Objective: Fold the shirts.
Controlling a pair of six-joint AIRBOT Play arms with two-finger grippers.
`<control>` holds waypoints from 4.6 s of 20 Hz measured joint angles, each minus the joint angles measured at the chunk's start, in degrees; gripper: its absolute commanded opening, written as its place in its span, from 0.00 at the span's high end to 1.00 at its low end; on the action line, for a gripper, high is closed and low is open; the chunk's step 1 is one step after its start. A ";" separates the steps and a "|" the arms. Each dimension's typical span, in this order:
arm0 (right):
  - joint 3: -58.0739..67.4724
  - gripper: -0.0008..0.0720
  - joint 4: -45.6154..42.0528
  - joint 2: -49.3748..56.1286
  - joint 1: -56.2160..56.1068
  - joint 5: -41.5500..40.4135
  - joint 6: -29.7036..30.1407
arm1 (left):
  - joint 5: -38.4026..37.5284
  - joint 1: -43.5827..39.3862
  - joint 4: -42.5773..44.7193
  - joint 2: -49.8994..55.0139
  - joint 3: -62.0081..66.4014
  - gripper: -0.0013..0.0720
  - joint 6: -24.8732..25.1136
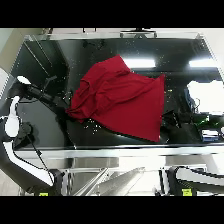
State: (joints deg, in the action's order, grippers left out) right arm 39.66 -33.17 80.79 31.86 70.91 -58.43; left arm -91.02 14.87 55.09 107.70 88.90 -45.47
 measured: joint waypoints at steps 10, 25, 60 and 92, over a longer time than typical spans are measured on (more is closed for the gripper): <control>0.00 0.59 -0.02 0.00 0.00 -1.92 0.00 | 1.60 -1.31 -1.31 0.20 -6.01 0.13 2.93; -2.91 0.59 -10.40 -1.62 -0.02 2.01 -6.34 | -0.13 -1.42 -6.58 0.20 -1.25 0.94 3.32; 44.24 0.97 39.04 -41.31 12.76 2.27 3.80 | -3.21 16.15 -90.31 -48.59 -1.07 0.94 -1.73; 39.69 0.97 37.55 35.71 -12.35 -7.91 21.92 | 26.71 -0.63 -31.39 15.67 19.17 0.96 -1.68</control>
State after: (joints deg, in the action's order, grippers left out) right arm 79.35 4.38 116.51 19.51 63.00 -36.51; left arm -64.31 14.24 23.70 123.37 108.07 -47.16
